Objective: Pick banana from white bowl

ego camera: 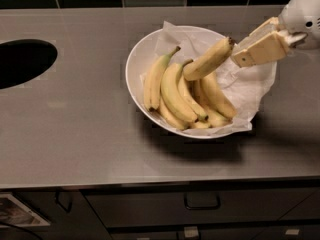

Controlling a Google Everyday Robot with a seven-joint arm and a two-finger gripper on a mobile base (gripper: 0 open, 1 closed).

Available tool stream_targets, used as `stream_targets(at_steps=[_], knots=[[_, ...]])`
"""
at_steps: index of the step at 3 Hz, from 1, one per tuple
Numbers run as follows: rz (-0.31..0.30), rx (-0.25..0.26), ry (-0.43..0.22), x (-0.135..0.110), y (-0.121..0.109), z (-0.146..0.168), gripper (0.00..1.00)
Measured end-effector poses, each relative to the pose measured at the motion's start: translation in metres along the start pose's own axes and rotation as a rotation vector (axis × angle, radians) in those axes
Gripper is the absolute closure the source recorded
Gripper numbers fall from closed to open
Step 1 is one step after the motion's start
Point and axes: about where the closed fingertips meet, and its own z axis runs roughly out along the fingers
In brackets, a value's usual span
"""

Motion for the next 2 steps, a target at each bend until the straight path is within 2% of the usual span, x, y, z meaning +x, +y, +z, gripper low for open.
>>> stream_targets(at_steps=[2], knots=[[0.000,0.000,0.000,0.0000,0.0000,0.0000,0.32]])
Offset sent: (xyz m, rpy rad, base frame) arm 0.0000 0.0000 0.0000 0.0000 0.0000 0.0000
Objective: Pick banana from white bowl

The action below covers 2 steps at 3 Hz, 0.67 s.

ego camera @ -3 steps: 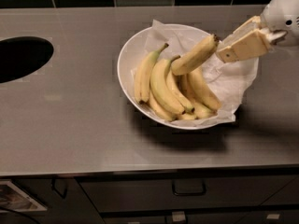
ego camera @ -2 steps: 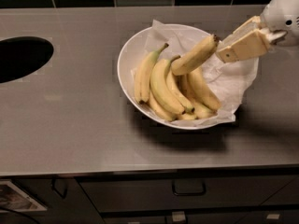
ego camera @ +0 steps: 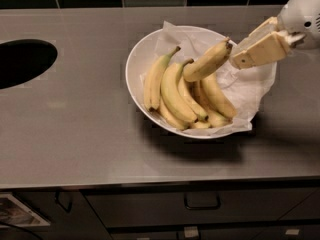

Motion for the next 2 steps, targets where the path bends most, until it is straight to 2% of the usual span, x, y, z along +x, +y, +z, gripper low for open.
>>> stream_targets(at_steps=[1,2], knots=[[0.000,0.000,0.000,0.0000,0.0000,0.0000,0.08],[0.000,0.000,0.000,0.0000,0.0000,0.0000,0.00]])
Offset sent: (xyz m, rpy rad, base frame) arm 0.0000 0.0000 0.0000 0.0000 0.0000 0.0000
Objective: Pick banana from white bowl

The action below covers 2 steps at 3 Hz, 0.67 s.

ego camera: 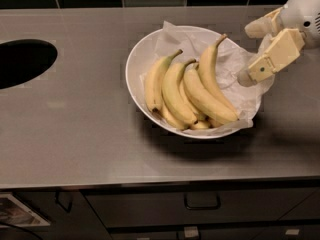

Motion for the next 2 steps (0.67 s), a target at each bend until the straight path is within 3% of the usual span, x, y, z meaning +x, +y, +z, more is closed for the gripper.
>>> stream_targets(at_steps=[2], knots=[[0.033,0.019,0.023,0.009,0.002,0.017,0.00]])
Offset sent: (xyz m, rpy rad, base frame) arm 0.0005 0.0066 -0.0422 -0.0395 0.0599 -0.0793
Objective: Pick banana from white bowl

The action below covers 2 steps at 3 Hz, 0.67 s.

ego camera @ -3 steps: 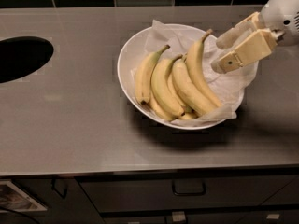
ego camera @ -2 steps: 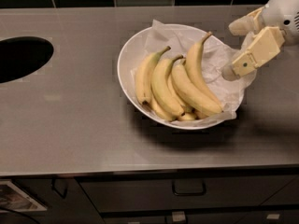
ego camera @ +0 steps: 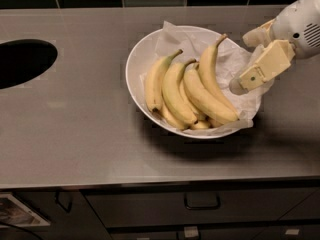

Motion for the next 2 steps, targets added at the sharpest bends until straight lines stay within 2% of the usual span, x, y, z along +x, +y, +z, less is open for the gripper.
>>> stream_targets(at_steps=[1,2], knots=[[0.012,0.048,0.072,0.0075,0.0036,0.0132,0.00],[0.006,0.101,0.155,0.0145,0.0072,0.0221,0.09]])
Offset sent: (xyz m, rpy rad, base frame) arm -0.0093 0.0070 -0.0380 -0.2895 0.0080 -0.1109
